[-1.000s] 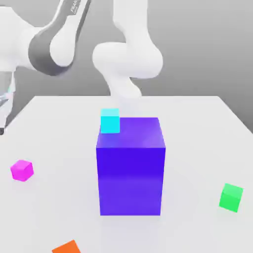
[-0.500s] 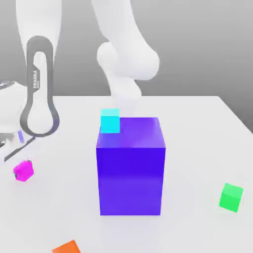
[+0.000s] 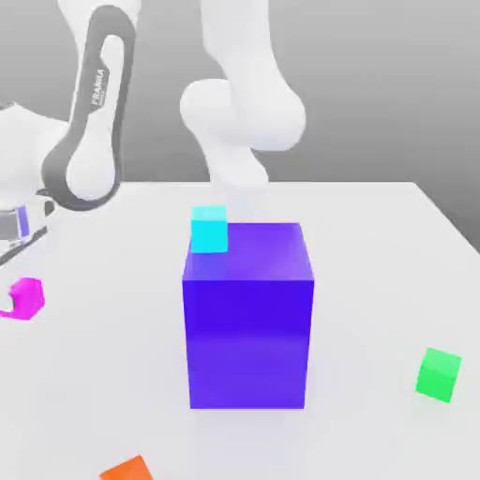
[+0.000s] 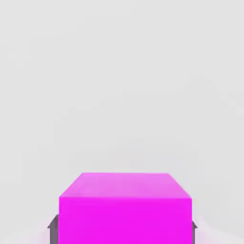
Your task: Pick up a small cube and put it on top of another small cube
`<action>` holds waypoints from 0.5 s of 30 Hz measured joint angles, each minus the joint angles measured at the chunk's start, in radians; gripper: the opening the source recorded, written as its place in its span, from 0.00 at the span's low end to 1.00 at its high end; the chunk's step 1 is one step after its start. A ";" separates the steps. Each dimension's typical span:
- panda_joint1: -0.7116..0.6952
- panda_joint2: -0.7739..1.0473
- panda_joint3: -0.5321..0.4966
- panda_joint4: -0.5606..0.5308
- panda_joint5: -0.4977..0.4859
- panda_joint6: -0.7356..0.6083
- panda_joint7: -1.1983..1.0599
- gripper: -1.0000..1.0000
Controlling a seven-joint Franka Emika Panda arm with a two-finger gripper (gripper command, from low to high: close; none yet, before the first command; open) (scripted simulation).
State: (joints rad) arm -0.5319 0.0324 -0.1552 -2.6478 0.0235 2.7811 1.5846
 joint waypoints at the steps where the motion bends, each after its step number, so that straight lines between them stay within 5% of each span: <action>1: 0.045 -0.016 0.023 0.008 -0.011 -0.010 -0.001 0.00; 15: 0.682 -0.100 0.361 0.077 -0.128 -0.134 0.024 0.00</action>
State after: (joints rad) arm 0.1497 -0.0679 0.2060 -2.5706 -0.1044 2.6474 1.6089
